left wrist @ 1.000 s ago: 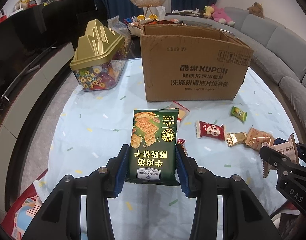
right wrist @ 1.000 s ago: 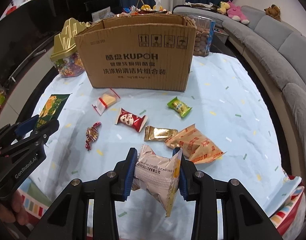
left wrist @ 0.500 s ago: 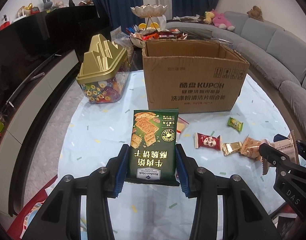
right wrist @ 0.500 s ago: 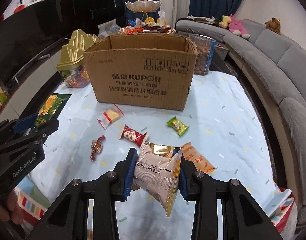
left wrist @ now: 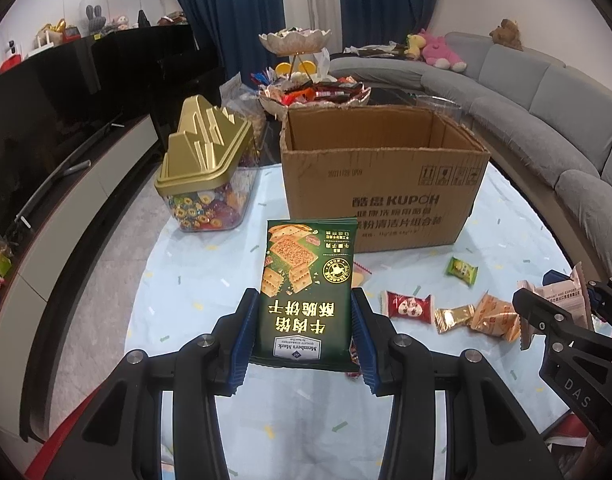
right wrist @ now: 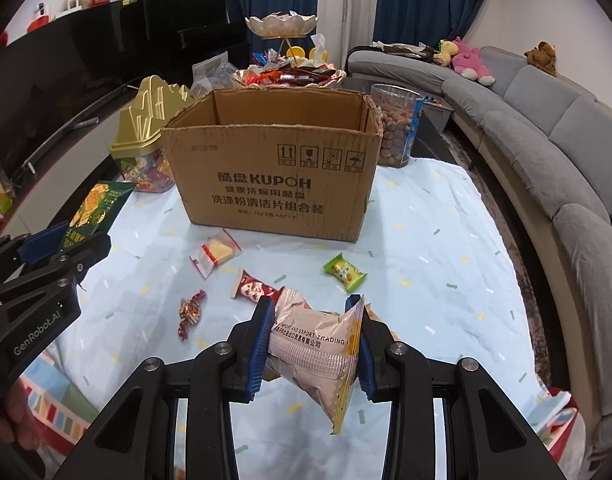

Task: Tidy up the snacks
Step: 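Carry cracker pack in left tool and pastry in right tool over the box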

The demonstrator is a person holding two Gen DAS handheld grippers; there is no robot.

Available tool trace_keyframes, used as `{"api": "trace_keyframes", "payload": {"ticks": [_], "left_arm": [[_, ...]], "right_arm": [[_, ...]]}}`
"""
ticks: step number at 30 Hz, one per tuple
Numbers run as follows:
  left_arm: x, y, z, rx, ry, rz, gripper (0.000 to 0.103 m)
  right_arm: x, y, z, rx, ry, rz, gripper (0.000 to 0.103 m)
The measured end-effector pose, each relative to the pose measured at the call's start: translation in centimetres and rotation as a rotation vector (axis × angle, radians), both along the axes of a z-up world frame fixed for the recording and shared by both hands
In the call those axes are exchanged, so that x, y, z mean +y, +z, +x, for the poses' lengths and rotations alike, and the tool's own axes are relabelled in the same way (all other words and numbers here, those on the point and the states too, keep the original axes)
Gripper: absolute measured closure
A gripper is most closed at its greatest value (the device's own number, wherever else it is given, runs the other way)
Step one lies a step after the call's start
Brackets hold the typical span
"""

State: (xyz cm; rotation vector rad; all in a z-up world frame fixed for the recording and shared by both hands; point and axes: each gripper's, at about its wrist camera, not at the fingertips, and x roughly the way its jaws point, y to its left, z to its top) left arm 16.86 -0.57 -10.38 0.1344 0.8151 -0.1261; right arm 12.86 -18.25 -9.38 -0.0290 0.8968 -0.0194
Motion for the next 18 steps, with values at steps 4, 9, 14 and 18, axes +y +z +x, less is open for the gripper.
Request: {"api": "trace_keyframes", "payload": {"ticks": [4,9,14,18], "left_arm": [[-0.1,0.7,0.4,-0.015,0.003,-0.005,0.059],[-0.2,1.8,1.0,-0.035,0.001,-0.011,0.059],[-0.6,2.9,1.7,-0.053,-0.002,-0.017,0.059],[-0.9,3.9,2.2,-0.07,-0.006,-0.02,0.059]], "right_arm": [[-0.1,0.6,0.3,-0.009,-0.001,0.001,0.065],[-0.1,1.5,0.7,-0.024,0.002,0.003,0.065],[-0.2,2.5,1.1,-0.042,0.003,0.006,0.065],[-0.6,3.7,1.9,-0.06,-0.002,0.016,0.065]]}}
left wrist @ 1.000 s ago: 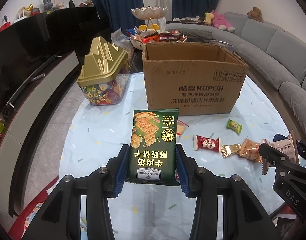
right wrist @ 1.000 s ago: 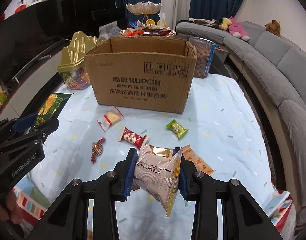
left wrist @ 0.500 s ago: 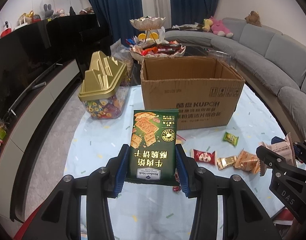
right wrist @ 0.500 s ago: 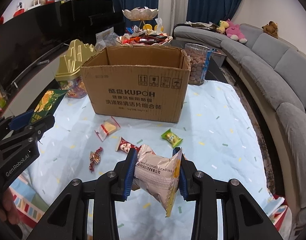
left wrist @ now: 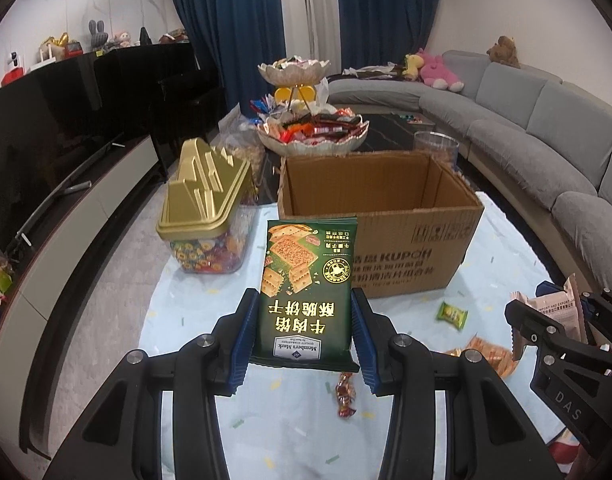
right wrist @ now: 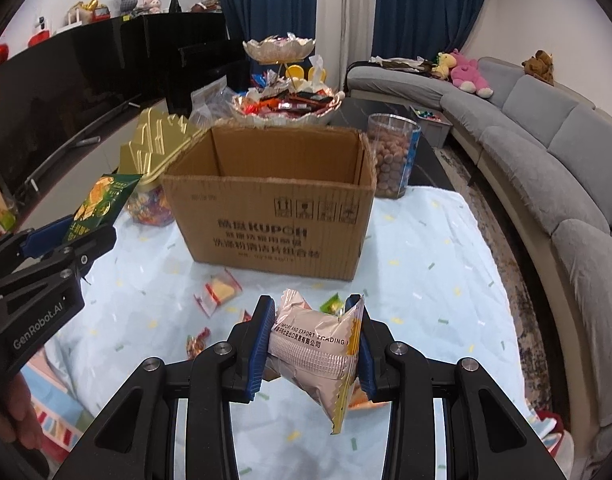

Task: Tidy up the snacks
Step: 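Carry cracker pack in left tool and pastry in right tool over the box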

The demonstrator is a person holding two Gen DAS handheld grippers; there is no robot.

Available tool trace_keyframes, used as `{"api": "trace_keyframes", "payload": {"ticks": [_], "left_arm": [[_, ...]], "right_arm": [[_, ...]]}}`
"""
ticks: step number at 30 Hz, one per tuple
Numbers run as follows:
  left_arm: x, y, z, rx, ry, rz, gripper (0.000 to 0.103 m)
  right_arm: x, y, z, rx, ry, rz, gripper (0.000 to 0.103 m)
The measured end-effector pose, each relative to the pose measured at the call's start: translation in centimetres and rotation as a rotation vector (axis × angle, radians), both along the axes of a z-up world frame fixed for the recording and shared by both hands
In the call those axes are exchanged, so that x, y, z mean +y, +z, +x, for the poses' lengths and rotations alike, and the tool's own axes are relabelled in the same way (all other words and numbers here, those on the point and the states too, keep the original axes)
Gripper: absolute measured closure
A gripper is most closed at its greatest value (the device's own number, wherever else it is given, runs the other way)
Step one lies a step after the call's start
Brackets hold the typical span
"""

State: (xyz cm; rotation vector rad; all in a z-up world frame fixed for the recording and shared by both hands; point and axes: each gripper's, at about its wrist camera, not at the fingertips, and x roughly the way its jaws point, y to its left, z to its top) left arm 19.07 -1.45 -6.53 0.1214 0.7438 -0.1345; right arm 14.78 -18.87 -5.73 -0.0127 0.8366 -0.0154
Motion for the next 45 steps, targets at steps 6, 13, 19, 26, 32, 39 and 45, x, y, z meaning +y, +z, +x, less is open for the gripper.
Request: {"api": "trace_keyframes", "payload": {"ticks": [6,13,19,26,32,39,45], "left_arm": [[-0.7,1.4,1.0,-0.019,-0.012,-0.004,0.059],[-1.8,2.8,2.1,-0.044,-0.034,-0.004,0.059],[-2.2,3.7,3.1,-0.055,-0.042,-0.016,0.059],[-1.8,4.9,5.1,-0.074,-0.054,-0.02,0.059],[-1.9,6.0,6.8,-0.089,-0.057,-0.025,0.059],[-1.7,6.4,8.8,-0.086,-0.067,-0.042,0.059],[-1.8,6.1,10.0,-0.081,-0.072,-0.021,0.059]], "right_arm": [[-0.8,1.6,1.4,-0.027,-0.01,0.01,0.065],[-1.7,3.3,2.7,-0.06,-0.009,0.007,0.065],[-1.7,4.7,3.8,-0.092,-0.001,0.006,0.065],[-1.6,6.3,5.7,-0.121,0.009,0.014,0.065],[-1.2,7.1,7.6,-0.14,0.027,0.018,0.065],[-0.9,7.9,9.8,-0.153,0.037,0.02,0.065],[-0.9,8.0,11.3,-0.15,0.032,0.018,0.065]]}}
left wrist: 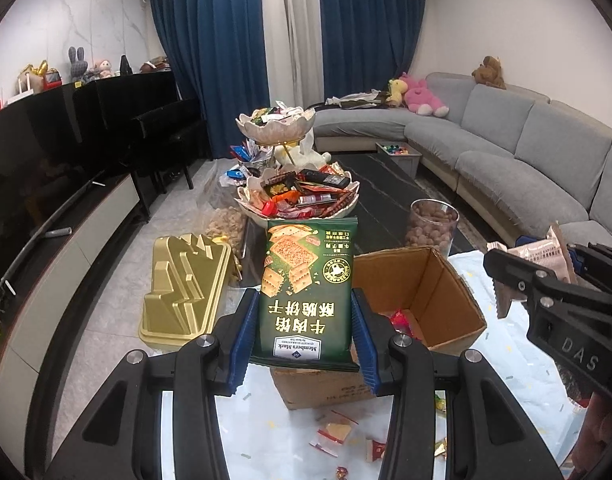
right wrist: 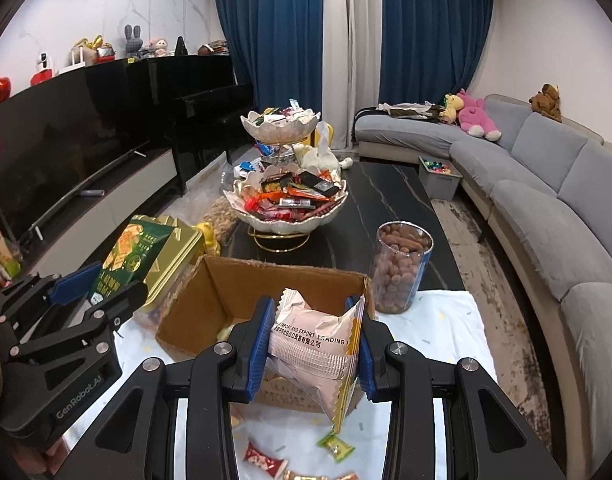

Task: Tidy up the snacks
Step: 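Carry cracker pack in left tool and pastry in right tool over the box, then open both tools to drop cracker pack and pastry into the box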

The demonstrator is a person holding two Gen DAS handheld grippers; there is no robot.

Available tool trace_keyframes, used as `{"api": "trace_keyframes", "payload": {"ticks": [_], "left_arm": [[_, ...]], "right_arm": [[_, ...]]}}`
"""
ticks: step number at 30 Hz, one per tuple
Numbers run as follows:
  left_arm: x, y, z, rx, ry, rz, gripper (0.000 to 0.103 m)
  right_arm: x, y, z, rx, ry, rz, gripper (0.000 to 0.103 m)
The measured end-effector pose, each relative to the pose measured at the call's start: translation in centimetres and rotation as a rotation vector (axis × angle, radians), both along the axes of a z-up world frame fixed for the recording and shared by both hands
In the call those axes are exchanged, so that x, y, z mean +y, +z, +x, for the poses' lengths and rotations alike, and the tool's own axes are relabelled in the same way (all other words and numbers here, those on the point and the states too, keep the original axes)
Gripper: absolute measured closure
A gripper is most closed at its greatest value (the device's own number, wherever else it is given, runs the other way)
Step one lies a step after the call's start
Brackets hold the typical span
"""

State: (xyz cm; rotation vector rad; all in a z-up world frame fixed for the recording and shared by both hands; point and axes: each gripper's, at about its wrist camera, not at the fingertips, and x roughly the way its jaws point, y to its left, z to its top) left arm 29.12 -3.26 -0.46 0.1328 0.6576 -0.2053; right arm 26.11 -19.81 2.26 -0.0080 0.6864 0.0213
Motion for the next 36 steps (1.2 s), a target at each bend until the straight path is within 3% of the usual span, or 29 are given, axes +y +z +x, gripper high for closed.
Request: {"api": "trace_keyframes", "payload": {"ticks": [21,36], "left_arm": [[-1.8,-2.7,3.9,0.078,-0.061,-0.004,0.059],[-2.6,-5.7,5.2,0.146,-0.089,0.014,0.059]], "right_arm": [[0.0,-1.4,4.5,0.019,0.024,0.012,0.065],[0.6,-5.2,7.1,0.085,0.056,-0.015,0.065]]}}
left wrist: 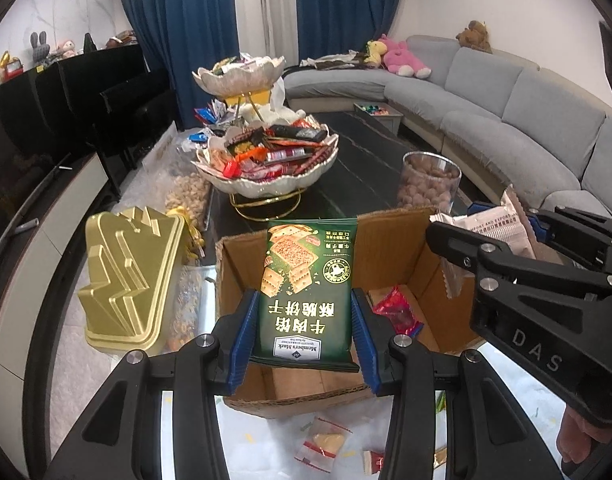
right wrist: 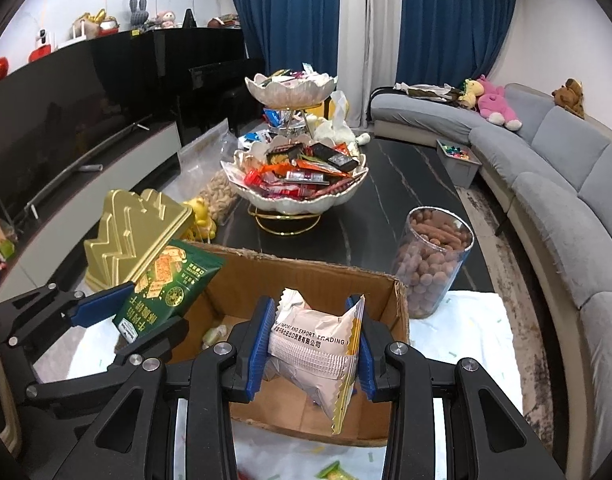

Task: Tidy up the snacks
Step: 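Open both tools to drop cracker pack and pastry into the box, then withdraw both tools from the box back over the remaining snacks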

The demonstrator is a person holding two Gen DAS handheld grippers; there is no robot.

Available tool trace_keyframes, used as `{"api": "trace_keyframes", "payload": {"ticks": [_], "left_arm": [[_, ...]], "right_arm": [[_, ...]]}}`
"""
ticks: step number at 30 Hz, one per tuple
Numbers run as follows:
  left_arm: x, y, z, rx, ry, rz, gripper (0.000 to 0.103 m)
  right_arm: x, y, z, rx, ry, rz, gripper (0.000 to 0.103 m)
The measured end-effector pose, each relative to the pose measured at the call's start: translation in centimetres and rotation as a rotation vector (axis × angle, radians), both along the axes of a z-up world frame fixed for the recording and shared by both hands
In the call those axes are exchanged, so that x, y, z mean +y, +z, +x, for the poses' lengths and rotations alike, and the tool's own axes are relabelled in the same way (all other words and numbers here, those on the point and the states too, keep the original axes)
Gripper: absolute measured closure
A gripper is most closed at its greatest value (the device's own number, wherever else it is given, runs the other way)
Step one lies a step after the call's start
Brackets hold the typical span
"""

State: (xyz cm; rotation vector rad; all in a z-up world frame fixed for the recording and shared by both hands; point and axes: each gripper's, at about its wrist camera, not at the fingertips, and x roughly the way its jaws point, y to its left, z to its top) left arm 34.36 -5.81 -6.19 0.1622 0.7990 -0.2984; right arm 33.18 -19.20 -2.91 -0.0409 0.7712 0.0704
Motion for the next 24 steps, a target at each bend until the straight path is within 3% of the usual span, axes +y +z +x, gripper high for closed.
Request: {"api": "trace_keyframes", "payload": {"ticks": [10,12,14,16,21,24], "left_arm": [[0.1,-0.5,-0.2,0.015,-0.002,-0.009,0.057],[0.2,-0.4,-0.2,0.015,0.0,-0.017,0.043],[0.3,-0.3,-0.2,0.013,0.002,-0.027,0.033],[0.5,-0.2,-0.2,0.008,0.016,-0.023,0.026],[1.1,-0.2,-0.2,0.006,0.047,-0.016,0.015],[1.5,-0.1,-0.3,0.004,0.06,-0.016,0.015]], "right_arm": [[-0.1,0.0,0.2,-0.01,0.01,-0.014,0.064],[-0.2,0.2,0.1,-0.021,0.008,-0.006,0.062],[-0.2,0.3,0.2,-0.02,0.007,-0.001,0.053],[-0.3,0.4,0.1,-0.025,-0.001,-0.001,0.03],[-0.3,0.8,-0.2,-0.039,-0.023,-0.014,0.022],[-0.5,0.8,-0.3,-0.035,-0.031,-0.004,0.022]]}}
